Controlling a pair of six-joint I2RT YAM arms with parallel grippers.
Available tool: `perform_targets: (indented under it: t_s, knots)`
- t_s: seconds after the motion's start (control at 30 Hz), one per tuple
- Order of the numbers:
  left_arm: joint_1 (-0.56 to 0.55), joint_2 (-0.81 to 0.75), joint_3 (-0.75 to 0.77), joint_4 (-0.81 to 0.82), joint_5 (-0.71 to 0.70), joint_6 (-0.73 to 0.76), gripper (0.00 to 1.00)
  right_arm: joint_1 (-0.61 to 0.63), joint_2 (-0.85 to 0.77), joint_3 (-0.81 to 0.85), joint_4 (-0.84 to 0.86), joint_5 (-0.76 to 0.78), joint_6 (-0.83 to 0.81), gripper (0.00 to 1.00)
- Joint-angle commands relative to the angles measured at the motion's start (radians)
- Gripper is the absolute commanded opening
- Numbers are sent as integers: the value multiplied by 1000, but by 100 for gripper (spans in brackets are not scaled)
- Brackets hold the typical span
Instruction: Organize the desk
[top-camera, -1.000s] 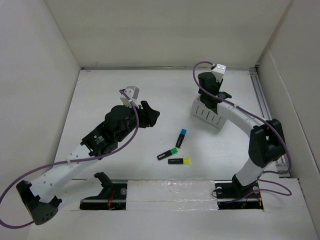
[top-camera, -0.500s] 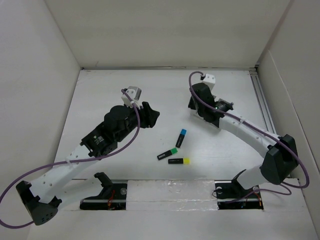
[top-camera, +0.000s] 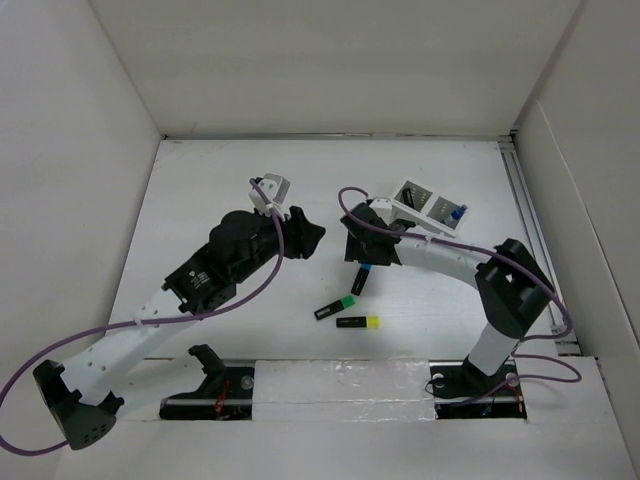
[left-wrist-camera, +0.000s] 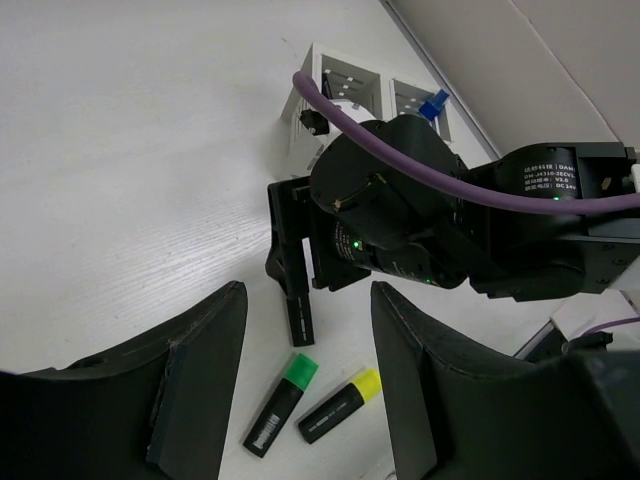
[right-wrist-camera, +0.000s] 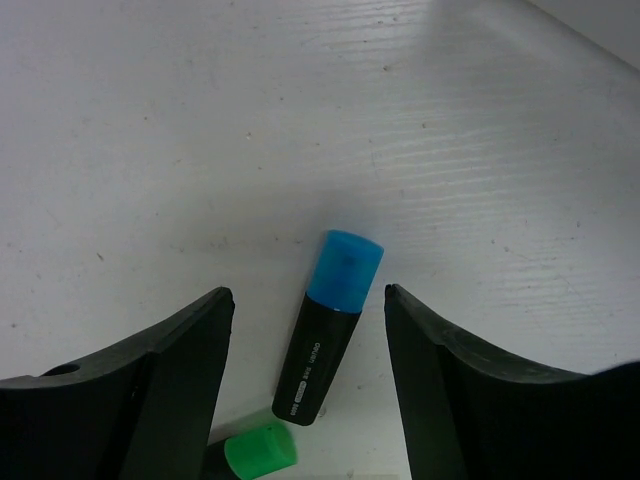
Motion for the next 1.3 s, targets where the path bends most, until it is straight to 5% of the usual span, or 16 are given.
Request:
perform_targets:
  t_s: [0.0, 0.33, 0.47, 0.53, 0.67, 1.0, 1.27]
  knots:
    - [3, -2, -15, 55, 24, 4, 48, -12, 2, 16, -21, 12, 50, 68]
    - [3, -2, -5, 39, 21, -7, 48, -21, 111, -11, -7, -45, 79, 65]
    - [3, -6, -2, 30, 21, -12, 48, -21, 134, -15, 13, -55, 84, 43]
    - [3, -12, -6, 24, 20, -15, 48, -21, 133, -14, 16, -50, 91, 24]
    - [3, -9, 0, 21, 4, -10, 48, -21, 82, 5, 6, -9, 71, 10]
    - [3, 58, 75, 9, -5, -18, 48, -147, -129, 229, 25, 77, -122, 5]
    - [3, 94, 146, 1, -26, -76, 48, -447, -154, 250, 218, 91, -318, 5]
